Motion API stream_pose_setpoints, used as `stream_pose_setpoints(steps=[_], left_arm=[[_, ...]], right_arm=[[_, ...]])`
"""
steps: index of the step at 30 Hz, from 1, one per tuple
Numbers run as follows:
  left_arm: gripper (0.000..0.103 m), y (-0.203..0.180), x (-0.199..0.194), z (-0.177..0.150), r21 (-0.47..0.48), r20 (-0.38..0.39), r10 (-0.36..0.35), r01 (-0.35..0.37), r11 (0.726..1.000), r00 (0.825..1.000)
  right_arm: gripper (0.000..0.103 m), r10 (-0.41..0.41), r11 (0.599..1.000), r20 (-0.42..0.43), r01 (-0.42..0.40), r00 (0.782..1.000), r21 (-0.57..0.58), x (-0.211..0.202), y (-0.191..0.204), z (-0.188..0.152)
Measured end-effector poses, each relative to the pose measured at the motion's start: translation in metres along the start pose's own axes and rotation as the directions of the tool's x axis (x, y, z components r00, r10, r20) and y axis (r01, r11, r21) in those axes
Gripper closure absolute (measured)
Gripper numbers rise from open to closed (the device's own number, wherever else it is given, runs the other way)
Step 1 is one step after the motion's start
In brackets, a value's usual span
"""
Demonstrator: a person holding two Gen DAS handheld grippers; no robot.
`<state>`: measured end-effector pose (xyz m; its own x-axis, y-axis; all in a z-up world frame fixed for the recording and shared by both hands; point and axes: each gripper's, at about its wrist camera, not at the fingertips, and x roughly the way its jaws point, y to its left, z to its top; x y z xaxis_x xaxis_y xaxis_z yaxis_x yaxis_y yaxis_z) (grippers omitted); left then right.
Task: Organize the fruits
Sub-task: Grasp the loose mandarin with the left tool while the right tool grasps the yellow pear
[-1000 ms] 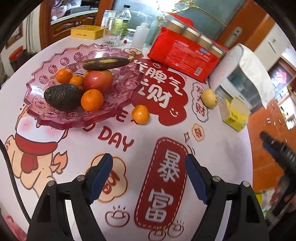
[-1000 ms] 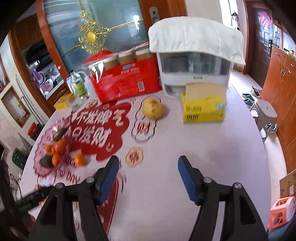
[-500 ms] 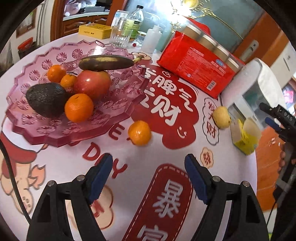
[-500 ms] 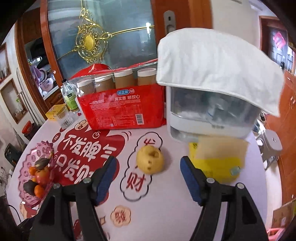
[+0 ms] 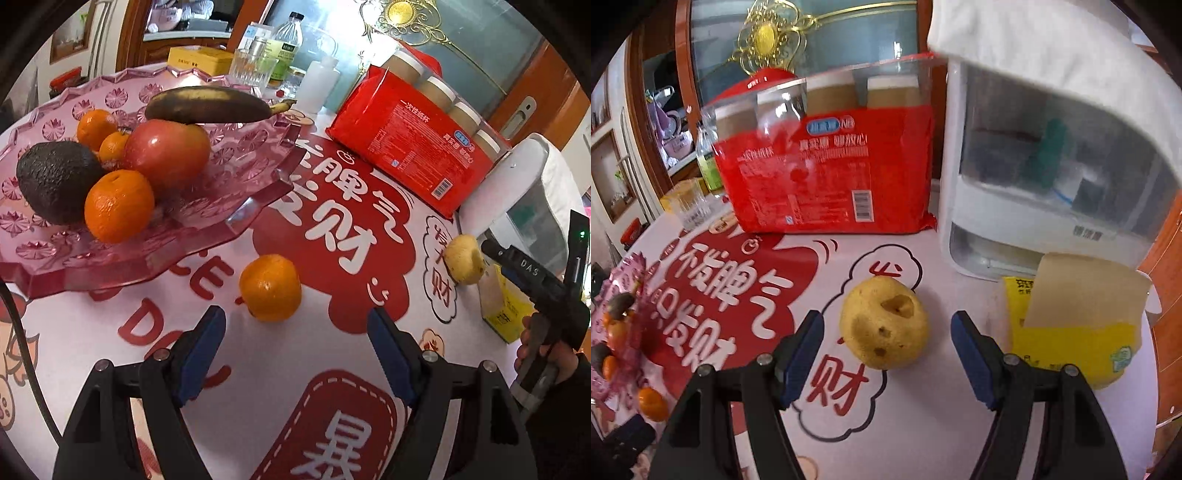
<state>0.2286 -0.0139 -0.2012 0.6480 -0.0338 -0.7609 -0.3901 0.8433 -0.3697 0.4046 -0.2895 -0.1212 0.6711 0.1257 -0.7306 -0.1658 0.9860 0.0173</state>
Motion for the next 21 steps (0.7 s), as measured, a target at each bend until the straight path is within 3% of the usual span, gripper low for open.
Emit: stream_pose_setpoints(steps=[7,14,21], left_arm=[[0.034,0.005,0.013,-0.001,-0.016,0.021,0.029,-0.029,0.999,0.999],[0.034,0.003,0.014,-0.001,-0.002,0.068,0.007,-0.006,1.0,0.998],[0.047,0.0,0.016,-0.002,0.035,0.1,0.01,-0.014,0.999,0.995]], right_arm=[[0.031,0.01,1.0,-0.03,-0.01,1.0,0.006,0.029,-0.001,-0.006],[0.031,0.001,1.0,-0.044,-0.001,0.999,0.005,0.049,0.0,-0.016],[0.031,0.013,1.0,-0.005,-0.013,1.0,0.026,0.052,-0.002,-0.018]])
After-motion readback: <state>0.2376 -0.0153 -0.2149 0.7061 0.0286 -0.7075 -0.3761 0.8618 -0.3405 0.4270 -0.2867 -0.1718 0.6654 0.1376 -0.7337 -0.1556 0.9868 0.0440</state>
